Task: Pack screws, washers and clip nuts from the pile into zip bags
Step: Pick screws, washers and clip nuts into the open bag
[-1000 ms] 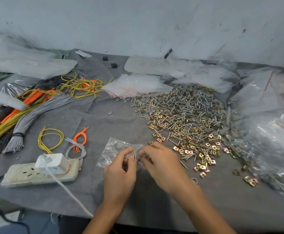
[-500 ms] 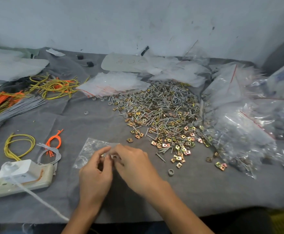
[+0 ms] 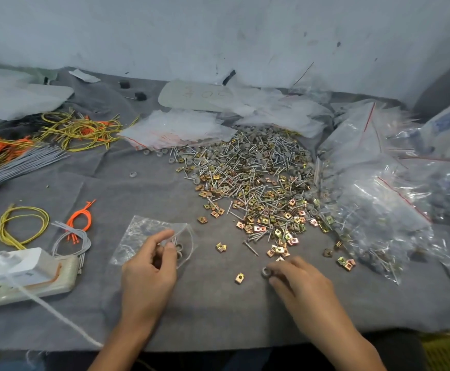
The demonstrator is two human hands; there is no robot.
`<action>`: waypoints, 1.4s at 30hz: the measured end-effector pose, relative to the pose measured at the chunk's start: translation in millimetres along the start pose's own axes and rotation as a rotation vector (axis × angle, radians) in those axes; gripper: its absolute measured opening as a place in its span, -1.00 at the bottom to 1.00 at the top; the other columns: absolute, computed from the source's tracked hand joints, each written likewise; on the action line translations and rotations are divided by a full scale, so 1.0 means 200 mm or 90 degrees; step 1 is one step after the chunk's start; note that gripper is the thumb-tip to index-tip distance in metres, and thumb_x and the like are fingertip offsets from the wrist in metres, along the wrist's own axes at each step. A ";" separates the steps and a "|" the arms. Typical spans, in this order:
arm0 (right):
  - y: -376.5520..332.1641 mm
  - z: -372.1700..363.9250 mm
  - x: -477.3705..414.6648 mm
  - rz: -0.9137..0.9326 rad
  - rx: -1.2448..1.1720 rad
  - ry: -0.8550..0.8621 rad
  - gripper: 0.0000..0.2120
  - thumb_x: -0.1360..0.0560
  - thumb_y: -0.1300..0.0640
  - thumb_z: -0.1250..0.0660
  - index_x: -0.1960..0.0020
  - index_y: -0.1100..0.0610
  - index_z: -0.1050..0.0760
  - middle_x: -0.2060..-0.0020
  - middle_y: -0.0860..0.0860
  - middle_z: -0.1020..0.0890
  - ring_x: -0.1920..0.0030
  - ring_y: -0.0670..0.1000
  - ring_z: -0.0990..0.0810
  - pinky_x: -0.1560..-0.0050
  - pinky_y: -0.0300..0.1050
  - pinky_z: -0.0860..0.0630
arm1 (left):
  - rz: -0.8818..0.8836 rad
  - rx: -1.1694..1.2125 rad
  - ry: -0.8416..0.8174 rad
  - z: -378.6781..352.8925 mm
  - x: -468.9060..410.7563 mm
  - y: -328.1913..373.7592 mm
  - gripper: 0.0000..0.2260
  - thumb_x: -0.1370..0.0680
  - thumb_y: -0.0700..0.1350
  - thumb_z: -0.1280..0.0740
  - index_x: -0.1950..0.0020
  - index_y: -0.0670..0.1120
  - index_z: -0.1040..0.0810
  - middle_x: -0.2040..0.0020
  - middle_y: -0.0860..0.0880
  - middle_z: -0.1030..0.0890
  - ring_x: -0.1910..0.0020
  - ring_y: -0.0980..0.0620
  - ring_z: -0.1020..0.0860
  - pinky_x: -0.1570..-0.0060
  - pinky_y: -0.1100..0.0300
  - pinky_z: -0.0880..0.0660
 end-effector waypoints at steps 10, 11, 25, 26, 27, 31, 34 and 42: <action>-0.01 0.02 -0.05 0.006 -0.021 -0.018 -0.93 -0.57 -0.08 -0.37 -0.04 -0.17 -0.53 0.11 -0.22 -0.51 0.05 -0.19 -0.50 0.02 -0.21 -0.43 | 0.011 0.004 0.004 0.01 0.00 0.01 -0.80 -0.53 -0.01 -0.33 -0.11 0.08 -0.65 0.31 0.13 -0.63 0.33 0.12 -0.60 0.22 0.22 -0.50; -0.02 0.02 -0.05 0.012 -0.030 -0.008 -0.93 -0.57 -0.09 -0.37 -0.03 -0.16 -0.53 0.13 -0.22 -0.51 0.08 -0.21 -0.49 0.04 -0.24 -0.42 | 0.014 0.003 0.000 0.01 0.00 0.01 -0.84 -0.56 -0.06 -0.36 -0.11 0.08 -0.65 0.31 0.14 -0.63 0.32 0.13 -0.60 0.21 0.22 -0.51; -0.57 -0.13 -0.30 0.175 -0.061 0.045 -0.76 -0.58 -0.15 -0.21 -0.19 -0.11 -0.44 -0.05 -0.07 -0.67 -0.09 0.06 -0.61 0.01 -0.02 -0.47 | 0.005 -0.017 0.000 0.02 0.00 -0.01 -0.80 -0.59 -0.10 -0.36 -0.07 0.23 -0.61 0.26 0.16 -0.66 0.31 0.16 -0.62 0.20 0.15 -0.55; -0.57 -0.14 -0.31 0.175 -0.050 0.040 -0.75 -0.58 -0.16 -0.20 -0.20 -0.11 -0.44 -0.07 -0.05 -0.68 -0.10 0.09 -0.62 0.00 -0.01 -0.49 | 0.003 -0.025 0.000 0.02 -0.01 -0.02 -0.76 -0.59 -0.14 -0.38 -0.06 0.24 -0.61 0.27 0.16 -0.66 0.31 0.17 -0.62 0.21 0.20 -0.55; -0.58 -0.15 -0.32 0.174 -0.040 0.037 -0.74 -0.59 -0.17 -0.19 -0.20 -0.11 -0.45 -0.07 -0.03 -0.68 -0.10 0.11 -0.62 -0.01 0.01 -0.50 | -0.002 -0.032 0.000 0.02 0.00 -0.02 -0.75 -0.59 -0.15 -0.38 -0.06 0.24 -0.61 0.28 0.16 -0.65 0.33 0.18 -0.62 0.24 0.27 -0.53; -0.57 -0.17 -0.35 0.175 -0.021 0.024 -0.69 -0.61 -0.22 -0.18 -0.25 -0.11 -0.48 -0.05 -0.03 -0.69 -0.09 0.11 -0.64 -0.03 0.00 -0.53 | -0.006 -0.032 0.010 0.02 0.00 0.00 -0.82 -0.57 -0.04 -0.35 -0.04 0.27 -0.61 0.30 0.15 -0.64 0.36 0.20 -0.60 0.29 0.33 -0.50; -0.55 -0.13 -0.36 0.194 -0.092 0.021 -0.65 -0.56 -0.28 -0.19 -0.20 -0.13 -0.54 0.13 -0.11 -0.69 0.09 -0.03 -0.63 0.06 -0.06 -0.53 | -0.003 -0.042 0.014 0.02 0.00 -0.01 -0.76 -0.58 -0.09 -0.38 -0.02 0.29 -0.62 0.32 0.17 -0.63 0.38 0.22 -0.57 0.31 0.38 -0.46; -0.43 0.04 -0.83 0.100 -0.116 0.084 -0.94 -0.57 -0.02 -0.34 0.05 -0.10 -0.58 0.29 -0.19 -0.62 0.31 -0.18 -0.54 0.19 -0.09 -0.55 | 0.001 -0.044 0.027 0.01 0.02 0.00 -0.75 -0.48 0.05 -0.33 -0.12 0.29 -0.59 0.36 0.17 -0.57 0.41 0.22 -0.49 0.29 0.25 -0.49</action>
Point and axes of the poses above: each hand's wrist, its own x-axis away from the middle knuckle, its own z-axis out of the back of the hand, y = z × x, the point moved 1 cm from there along -x, towards the middle knuckle
